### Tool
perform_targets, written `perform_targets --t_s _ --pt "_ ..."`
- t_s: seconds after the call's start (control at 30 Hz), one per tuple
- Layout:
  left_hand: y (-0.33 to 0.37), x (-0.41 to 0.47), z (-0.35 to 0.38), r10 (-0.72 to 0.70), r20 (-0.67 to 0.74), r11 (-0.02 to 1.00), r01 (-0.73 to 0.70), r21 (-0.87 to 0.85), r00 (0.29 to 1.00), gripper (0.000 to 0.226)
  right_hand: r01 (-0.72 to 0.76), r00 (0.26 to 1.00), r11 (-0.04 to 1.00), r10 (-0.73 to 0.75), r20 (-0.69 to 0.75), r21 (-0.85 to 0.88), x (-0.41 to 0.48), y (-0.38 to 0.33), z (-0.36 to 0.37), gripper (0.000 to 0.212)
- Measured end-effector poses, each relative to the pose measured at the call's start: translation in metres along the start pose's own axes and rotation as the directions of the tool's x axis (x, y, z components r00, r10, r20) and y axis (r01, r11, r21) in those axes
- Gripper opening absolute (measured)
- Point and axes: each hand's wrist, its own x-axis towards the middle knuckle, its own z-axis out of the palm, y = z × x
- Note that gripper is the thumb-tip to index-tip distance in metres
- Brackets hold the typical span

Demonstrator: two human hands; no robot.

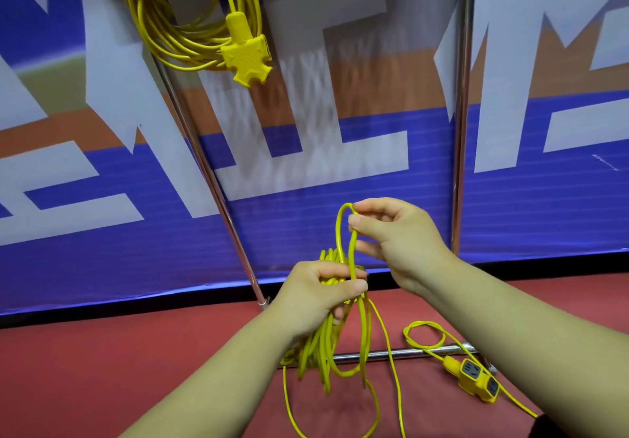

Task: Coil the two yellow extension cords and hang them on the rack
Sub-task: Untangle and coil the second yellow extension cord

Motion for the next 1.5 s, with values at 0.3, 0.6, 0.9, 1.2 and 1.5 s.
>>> perform_targets --t_s 0.3,0.6,0.9,1.2,1.5 --pt "0.009 0.005 -0.016 0.044 -0.108 0.993 -0.055 -0.107 0.993 0.016 0.161 0.976 0.973 -0.133 0.172 -0.163 -0.004 -0.002 -0.029 0.025" --pt "0.046 -0.010 -0.047 0.130 -0.330 0.851 -0.276 -0.447 0.935 0.019 0.219 0.875 0.755 0.127 0.466 -0.618 -0.014 0.049 -0.027 0.032" --pt "0.046 -0.022 -0.082 0.100 -0.356 0.725 -0.313 -0.613 0.929 0.011 0.200 0.877 0.778 0.128 0.463 -0.595 -0.013 0.075 -0.004 0.036" --pt "0.033 -0.029 -0.114 0.044 -0.406 0.743 -0.301 -0.598 0.913 0.022 -0.082 0.945 0.968 0.152 0.291 -0.238 -0.012 0.077 0.026 0.025" --pt "-0.009 -0.023 -0.116 -0.136 -0.386 0.938 -0.008 -0.347 0.912 0.027 -0.098 0.994 0.469 -0.003 -0.112 -0.878 0.028 0.084 -0.021 0.011"
